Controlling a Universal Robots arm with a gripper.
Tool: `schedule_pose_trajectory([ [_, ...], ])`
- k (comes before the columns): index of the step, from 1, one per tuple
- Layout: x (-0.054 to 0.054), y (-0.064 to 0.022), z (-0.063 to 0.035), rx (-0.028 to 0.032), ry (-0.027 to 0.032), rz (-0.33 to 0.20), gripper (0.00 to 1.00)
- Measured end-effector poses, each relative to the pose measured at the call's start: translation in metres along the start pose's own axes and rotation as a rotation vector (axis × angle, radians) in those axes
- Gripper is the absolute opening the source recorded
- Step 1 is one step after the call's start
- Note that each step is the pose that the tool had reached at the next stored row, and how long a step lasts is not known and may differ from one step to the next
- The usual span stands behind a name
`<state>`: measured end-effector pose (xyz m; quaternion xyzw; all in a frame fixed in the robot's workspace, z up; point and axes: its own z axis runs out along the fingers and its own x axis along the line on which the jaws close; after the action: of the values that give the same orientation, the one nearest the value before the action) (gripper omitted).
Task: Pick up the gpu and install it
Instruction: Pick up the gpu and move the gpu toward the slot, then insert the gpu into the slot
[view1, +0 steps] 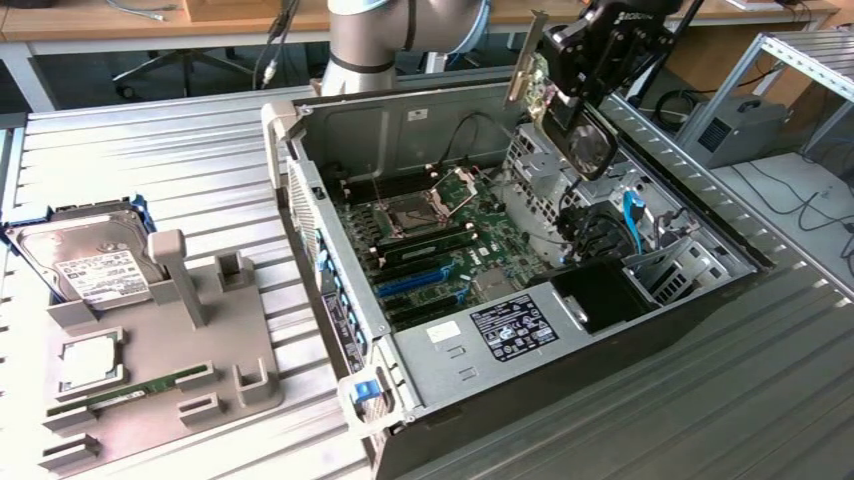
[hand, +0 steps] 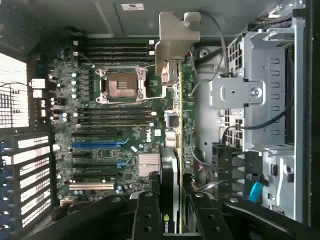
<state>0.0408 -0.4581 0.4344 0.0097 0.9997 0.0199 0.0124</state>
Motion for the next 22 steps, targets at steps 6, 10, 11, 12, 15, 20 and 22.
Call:
schedule_pose_trajectory([
  [6, -0.0144, 0.0003, 0.0004, -0.0001, 0.0000, 0.000, 0.27],
  [10, -0.0144, 0.0003, 0.0004, 0.0000, 0.0000, 0.000, 0.27],
  [11, -0.0144, 0.0003, 0.0004, -0.0001, 0.0000, 0.000, 0.27],
  [12, -0.0144, 0.0003, 0.0004, 0.0000, 0.0000, 0.000, 0.27],
  [15, -0.0144, 0.0003, 0.0004, -0.0001, 0.0000, -0.002, 0.27],
  [20, -0.0144, 0.0003, 0.0004, -0.0020, 0.0033, -0.082, 0.27],
  [22, -0.0144, 0.0003, 0.0004, -0.0026, 0.0042, -0.106, 0.27],
])
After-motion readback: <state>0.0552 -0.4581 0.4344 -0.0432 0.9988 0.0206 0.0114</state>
